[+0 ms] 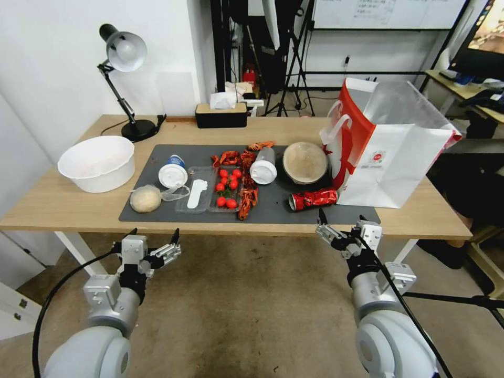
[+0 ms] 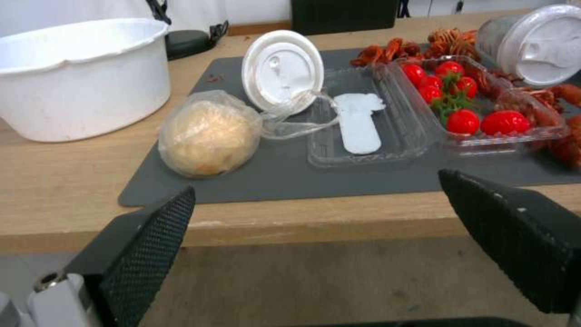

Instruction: Pick up the trash from the table and place it into the takeout bag.

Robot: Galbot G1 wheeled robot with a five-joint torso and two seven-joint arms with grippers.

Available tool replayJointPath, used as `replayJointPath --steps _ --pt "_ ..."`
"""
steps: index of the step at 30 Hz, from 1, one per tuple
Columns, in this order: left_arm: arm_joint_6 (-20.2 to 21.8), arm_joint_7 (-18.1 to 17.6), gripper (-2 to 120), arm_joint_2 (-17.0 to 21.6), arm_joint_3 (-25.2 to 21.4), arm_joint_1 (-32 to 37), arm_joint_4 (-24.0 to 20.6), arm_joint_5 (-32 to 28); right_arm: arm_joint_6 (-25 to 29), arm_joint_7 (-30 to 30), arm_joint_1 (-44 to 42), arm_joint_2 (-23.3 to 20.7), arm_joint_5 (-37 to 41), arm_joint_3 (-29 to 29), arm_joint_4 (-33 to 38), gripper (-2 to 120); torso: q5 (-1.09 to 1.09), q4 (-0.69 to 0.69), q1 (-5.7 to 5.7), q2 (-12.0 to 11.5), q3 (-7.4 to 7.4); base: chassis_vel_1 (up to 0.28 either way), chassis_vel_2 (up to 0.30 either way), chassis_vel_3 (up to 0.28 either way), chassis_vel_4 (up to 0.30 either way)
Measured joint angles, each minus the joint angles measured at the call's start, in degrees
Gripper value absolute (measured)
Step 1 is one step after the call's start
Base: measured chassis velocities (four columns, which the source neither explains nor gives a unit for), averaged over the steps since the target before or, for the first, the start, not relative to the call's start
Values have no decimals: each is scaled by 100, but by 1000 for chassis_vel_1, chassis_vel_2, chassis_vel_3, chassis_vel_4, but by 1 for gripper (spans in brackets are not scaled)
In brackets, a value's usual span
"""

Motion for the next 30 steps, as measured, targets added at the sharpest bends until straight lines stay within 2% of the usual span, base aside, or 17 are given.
replayJointPath --steps 5,6,9,14,17,18,21,30 --pt "-8 0 100 0 -6 13 4 -2 64 158 69 -31 154 -126 -32 100 0 1 0 0 -1 0 0 0 0" --pt "231 50 100 7 -118 -56 -19 -106 115 270 132 -36 243 -208 -78 100 0 2 0 0 -1 0 0 0 0" --pt "401 97 100 29 -210 -102 -58 -202 201 535 294 -71 449 -372 -190 100 0 1 0 0 -1 0 0 0 0" --pt "404 102 100 47 -224 -100 -62 -210 264 1030 685 -76 1147 -658 -453 100 0 1 0 0 -1 0 0 0 0" --pt "354 102 100 48 -227 -72 -43 -209 271 1683 1088 41 1970 -958 -733 100 0 1 0 0 0 0 0 0 0" --pt "354 102 100 48 -227 -72 -43 -209 271 1683 1088 41 1970 -958 -733 100 0 1 0 0 0 0 0 0 0" --pt "281 95 100 43 -232 -33 -19 -206 261 2223 1504 266 2551 -1152 -1024 100 0 1 0 0 0 0 0 0 0" --pt "166 73 100 56 -250 16 -17 -205 169 2718 1986 458 3010 -1212 -1432 99 0 1 0 0 0 0 0 0 0"
